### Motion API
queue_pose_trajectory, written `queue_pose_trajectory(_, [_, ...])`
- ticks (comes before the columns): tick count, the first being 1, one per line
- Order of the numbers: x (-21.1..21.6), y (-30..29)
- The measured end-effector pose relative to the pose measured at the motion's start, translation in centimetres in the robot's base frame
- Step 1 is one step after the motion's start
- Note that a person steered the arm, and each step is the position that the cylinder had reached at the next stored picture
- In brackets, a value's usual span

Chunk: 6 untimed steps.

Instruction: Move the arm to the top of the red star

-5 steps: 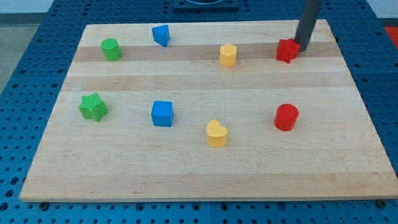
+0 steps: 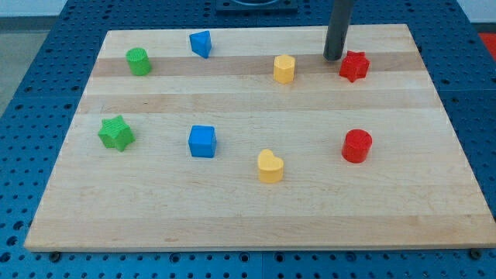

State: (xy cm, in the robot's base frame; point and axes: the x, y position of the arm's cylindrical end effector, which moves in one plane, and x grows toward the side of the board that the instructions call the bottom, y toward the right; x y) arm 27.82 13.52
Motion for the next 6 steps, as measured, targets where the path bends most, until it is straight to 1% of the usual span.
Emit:
queue_pose_trajectory(1, [0.5,0.2])
queue_pose_trajectory(2, [-4.6,0.2])
queue_pose_trajectory(3, [-4.8,0.2])
queue_pose_trajectory(5, [-4.3,4.2])
queue_pose_trajectory(6, [-4.3,4.5])
